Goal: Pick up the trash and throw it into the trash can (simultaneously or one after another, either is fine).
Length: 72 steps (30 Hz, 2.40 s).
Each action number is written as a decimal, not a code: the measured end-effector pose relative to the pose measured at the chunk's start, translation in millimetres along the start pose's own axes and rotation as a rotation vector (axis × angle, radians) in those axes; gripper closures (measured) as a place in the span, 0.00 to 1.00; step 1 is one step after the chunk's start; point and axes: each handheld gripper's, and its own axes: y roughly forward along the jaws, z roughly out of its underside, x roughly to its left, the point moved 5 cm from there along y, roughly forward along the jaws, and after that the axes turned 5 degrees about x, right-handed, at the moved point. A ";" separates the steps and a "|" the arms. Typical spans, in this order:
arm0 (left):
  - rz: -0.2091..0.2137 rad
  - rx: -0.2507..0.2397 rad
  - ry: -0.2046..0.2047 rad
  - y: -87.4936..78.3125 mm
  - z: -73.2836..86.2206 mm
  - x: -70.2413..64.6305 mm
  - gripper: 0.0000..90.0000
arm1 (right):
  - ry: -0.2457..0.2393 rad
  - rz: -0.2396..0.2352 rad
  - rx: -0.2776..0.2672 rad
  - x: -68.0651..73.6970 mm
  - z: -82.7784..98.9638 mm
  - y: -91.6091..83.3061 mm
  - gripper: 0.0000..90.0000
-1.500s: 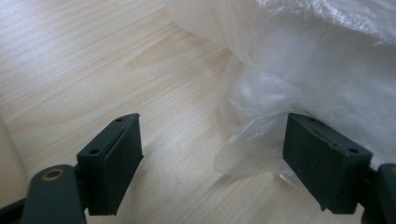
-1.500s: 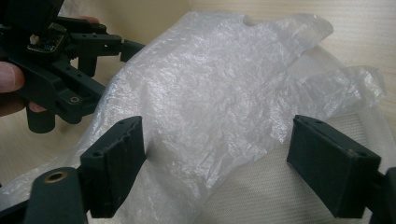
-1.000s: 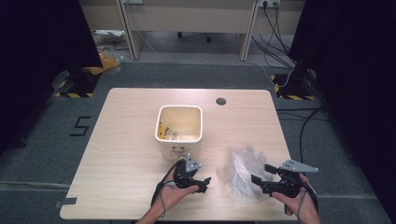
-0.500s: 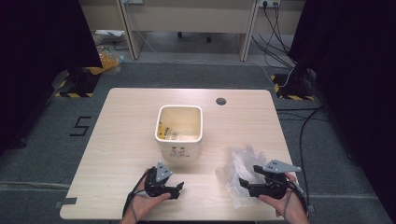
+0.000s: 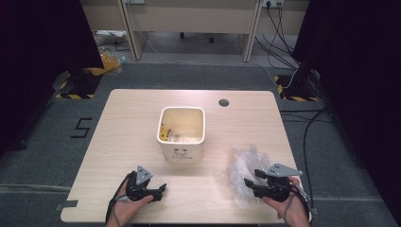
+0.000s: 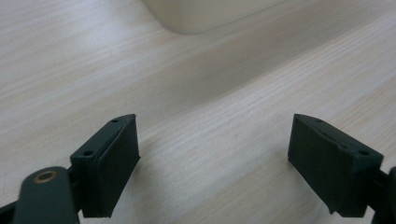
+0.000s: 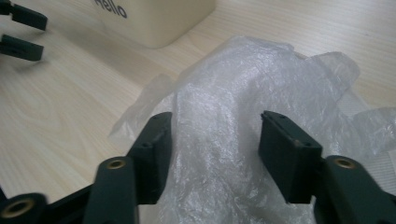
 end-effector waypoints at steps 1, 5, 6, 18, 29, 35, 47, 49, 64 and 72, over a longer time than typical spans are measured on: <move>0.002 -0.006 -0.003 -0.4 0.8 0.9 0.17 | 0.010 -0.017 -0.009 1.1 -0.7 -1.5 0.65; -0.006 -0.014 -0.003 -1.0 2.6 4.8 0.16 | 0.007 -0.049 -0.015 2.9 -0.3 -4.5 0.81; -0.007 -0.017 -0.010 -1.0 2.6 5.5 0.16 | 0.006 -0.056 -0.017 3.3 0.1 -4.4 0.84; -0.004 -0.016 -0.008 -0.9 2.8 6.2 0.16 | -0.012 -0.074 -0.059 10.2 -7.6 -13.7 0.82; 0.000 -0.015 -0.007 -1.1 2.9 6.4 0.16 | -0.064 0.109 0.034 15.8 4.3 7.8 0.32; 0.003 -0.015 -0.006 -1.1 2.9 6.5 0.16 | -0.080 0.138 0.038 17.0 7.3 12.6 0.27; 0.003 -0.014 -0.006 -1.2 2.9 6.5 0.16 | -0.086 0.136 0.020 12.5 8.8 3.2 0.57; 0.004 -0.014 -0.006 -1.3 2.9 6.6 0.16 | -0.052 0.053 -0.018 14.8 6.2 -2.8 0.85; 0.004 -0.014 -0.004 -1.0 2.7 6.9 0.16 | -0.056 -0.025 -0.070 14.6 -5.4 -14.4 0.99; 0.004 -0.013 -0.004 -0.9 2.6 7.0 0.16 | -0.031 -0.062 -0.148 6.6 -26.3 -31.5 1.00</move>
